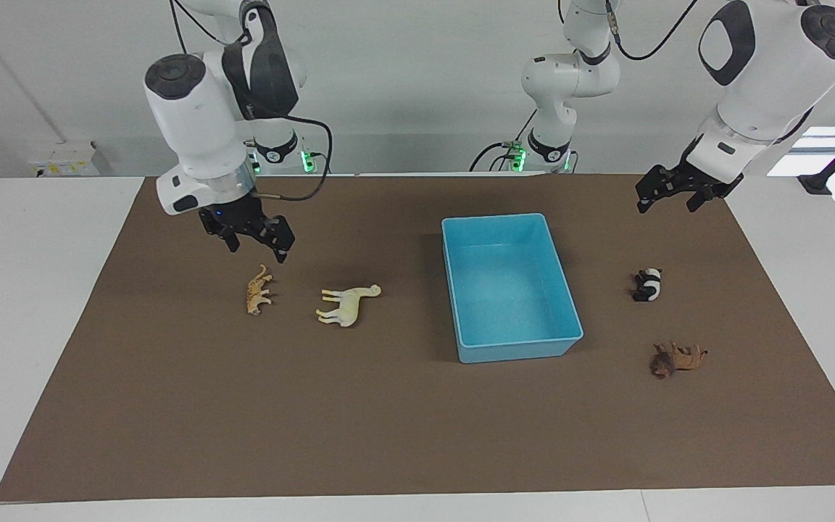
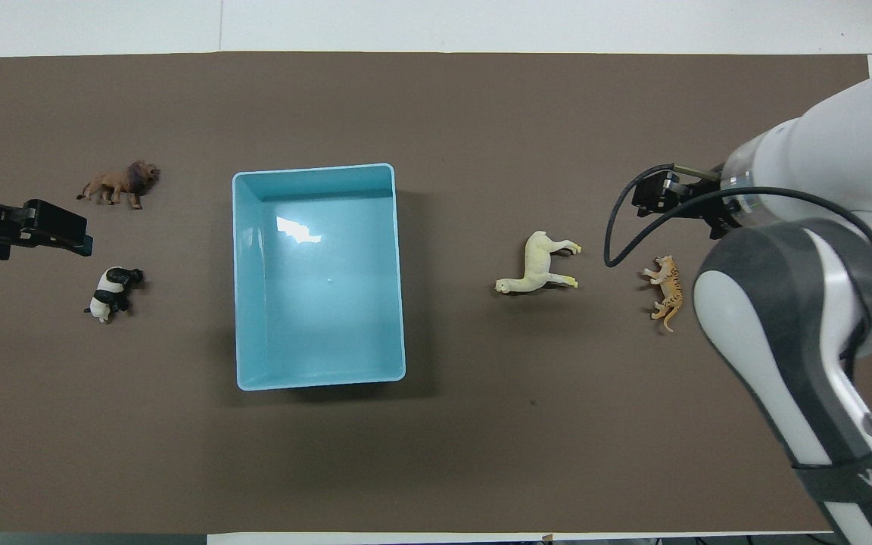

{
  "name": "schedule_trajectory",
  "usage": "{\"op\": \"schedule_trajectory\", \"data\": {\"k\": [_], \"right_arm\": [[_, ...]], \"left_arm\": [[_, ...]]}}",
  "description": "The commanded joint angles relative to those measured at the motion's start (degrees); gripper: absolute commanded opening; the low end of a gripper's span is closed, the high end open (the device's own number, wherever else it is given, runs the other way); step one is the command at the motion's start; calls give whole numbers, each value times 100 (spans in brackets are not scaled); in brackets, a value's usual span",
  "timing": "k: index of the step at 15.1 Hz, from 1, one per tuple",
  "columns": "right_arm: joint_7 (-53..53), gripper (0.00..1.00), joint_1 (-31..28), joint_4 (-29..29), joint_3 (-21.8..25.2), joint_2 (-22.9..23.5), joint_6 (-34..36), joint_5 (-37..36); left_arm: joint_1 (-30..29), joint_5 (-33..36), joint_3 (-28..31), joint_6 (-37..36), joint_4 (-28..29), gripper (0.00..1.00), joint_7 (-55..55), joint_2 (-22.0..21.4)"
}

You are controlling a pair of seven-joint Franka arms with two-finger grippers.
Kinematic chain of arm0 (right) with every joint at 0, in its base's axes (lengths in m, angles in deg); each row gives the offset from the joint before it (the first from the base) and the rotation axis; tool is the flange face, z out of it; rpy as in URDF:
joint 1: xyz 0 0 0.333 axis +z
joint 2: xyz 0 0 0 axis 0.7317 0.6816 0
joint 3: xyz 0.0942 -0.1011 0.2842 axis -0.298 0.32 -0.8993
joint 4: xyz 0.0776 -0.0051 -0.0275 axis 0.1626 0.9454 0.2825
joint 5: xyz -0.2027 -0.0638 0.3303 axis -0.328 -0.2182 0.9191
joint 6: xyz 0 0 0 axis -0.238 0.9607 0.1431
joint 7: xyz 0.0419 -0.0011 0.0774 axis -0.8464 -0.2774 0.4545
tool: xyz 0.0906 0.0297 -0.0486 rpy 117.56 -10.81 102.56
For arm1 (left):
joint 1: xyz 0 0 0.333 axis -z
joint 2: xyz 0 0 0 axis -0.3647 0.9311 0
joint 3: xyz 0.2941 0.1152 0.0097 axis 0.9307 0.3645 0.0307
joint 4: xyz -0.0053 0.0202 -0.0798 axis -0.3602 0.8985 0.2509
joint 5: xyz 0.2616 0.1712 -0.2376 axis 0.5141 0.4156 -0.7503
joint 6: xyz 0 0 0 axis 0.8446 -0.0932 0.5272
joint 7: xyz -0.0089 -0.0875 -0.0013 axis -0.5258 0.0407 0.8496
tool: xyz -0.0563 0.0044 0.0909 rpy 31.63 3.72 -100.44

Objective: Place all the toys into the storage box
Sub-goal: 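Reach the right gripper down to the cream horse and grasp it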

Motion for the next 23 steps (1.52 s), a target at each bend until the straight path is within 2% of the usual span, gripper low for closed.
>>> {"op": "schedule_trajectory", "data": {"k": [1,8,13,21,23], "right_arm": [[-434,100,113,400,5,64,-690,-38],[-1102,100,508,463,5,565,-1420,6],[-1558,100,657,639,-4,750,-1895,33],[-2421,100,851,884,-4,794,-2142,33],[-2500,100,851,1155,-4,759,-2492,41]], "left_arm": [[-43,9,-30,-32,113,100,48,-118],[-43,9,-30,-32,113,100,48,-118],[-43,9,-30,-32,113,100,48,-118],[-43,9,-30,-32,113,100,48,-118],[-52,9,-30,-32,113,100,48,-118]]}}
